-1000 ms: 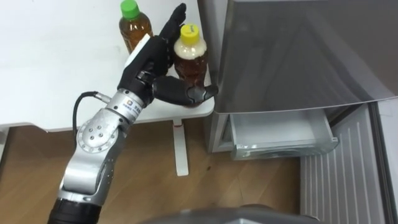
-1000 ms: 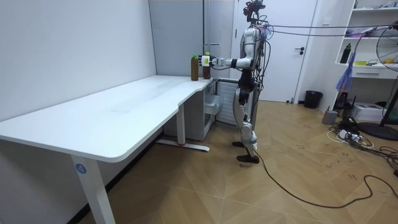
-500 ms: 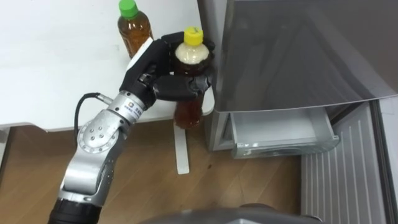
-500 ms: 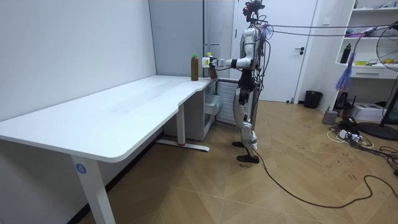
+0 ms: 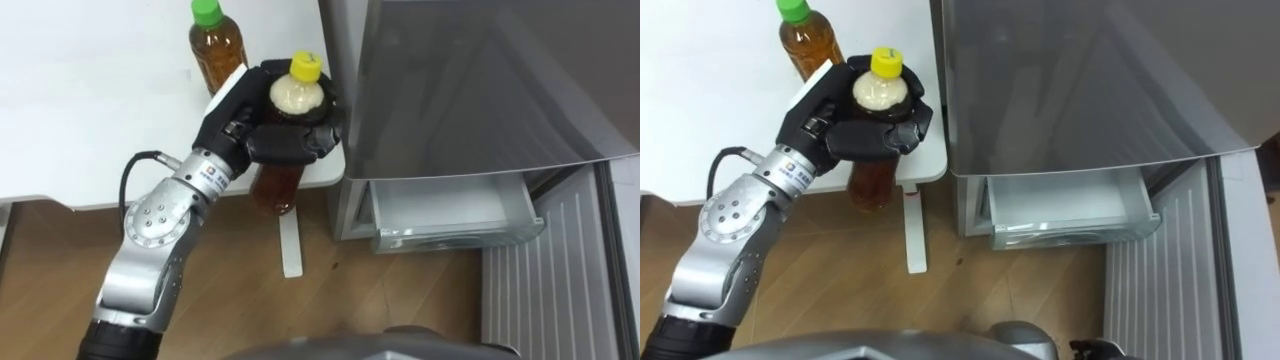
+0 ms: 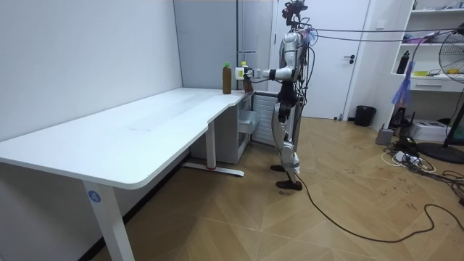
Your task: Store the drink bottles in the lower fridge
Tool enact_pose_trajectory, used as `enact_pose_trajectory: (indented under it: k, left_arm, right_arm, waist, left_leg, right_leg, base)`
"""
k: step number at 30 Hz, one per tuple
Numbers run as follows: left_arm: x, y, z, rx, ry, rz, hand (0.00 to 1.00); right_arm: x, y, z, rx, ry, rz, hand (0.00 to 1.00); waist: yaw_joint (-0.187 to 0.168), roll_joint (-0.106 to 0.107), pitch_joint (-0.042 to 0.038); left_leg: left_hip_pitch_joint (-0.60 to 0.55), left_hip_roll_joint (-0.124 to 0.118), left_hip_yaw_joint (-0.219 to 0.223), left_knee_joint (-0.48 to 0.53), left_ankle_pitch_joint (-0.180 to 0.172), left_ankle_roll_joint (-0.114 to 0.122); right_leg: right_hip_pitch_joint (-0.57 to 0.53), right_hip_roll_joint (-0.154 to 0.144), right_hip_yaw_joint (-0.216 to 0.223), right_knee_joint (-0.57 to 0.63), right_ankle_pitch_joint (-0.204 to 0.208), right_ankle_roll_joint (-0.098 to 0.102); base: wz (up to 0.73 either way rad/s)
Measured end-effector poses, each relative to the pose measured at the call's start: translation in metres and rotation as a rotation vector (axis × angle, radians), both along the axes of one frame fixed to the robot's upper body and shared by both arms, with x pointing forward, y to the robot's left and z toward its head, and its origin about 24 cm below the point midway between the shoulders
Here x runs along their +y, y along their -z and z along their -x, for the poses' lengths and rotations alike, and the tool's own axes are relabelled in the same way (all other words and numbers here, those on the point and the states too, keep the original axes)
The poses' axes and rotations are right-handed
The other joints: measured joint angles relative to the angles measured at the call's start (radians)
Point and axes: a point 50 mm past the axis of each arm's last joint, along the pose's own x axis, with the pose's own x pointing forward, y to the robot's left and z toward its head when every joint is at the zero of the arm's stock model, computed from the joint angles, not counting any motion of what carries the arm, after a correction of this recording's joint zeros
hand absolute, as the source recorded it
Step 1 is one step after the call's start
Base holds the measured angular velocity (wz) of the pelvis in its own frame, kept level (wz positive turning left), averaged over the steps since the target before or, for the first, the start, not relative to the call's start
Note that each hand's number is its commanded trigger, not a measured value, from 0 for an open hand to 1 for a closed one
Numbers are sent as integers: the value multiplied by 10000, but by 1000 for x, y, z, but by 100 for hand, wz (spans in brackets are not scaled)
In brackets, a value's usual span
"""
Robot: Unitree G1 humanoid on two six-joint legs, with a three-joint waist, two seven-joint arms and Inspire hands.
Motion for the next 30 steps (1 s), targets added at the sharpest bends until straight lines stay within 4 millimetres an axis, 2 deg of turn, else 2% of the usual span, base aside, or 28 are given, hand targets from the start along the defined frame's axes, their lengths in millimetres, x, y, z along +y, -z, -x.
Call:
enact_pose_trajectory:
  k: [10, 18, 23, 30]
  left_arm:
    - [1, -1, -1, -66, -183, -31, 100]
    - [-4, -8, -2, -337, -109, 206, 100]
    - [-20, -4, 2, -144, 563, 203, 100]
    - [-42, 1, 10, 107, 1908, 317, 100]
  right_arm:
    - [0, 0, 0, -56, 250, -74, 0]
    - [1, 0, -3, -131, 427, -77, 0]
    - [1, -1, -16, -542, 48, 242, 0]
    - [3, -4, -34, -947, -888, 479, 0]
  waist:
    - [2, 57, -35]
    - [-25, 11, -7]
    - [31, -72, 37]
    - [29, -101, 19]
  left_leg:
    - [-13, 1, 3, 13, 0, 0]
    - [-1, 10, 1, 3, 0, 0]
    - [-64, -2, 1, 3, 0, 0]
    - [-224, 17, 1, 6, 3, 3]
  right_leg:
    - [6, -9, -39, 1, 0, 0]
    - [23, -6, -36, -12, 9, -7]
    - [-31, -9, -32, -26, 24, -1]
    - [-192, 15, -32, -48, 77, -6]
  base:
    - [0]
    - [0]
    - [0]
    - [0]
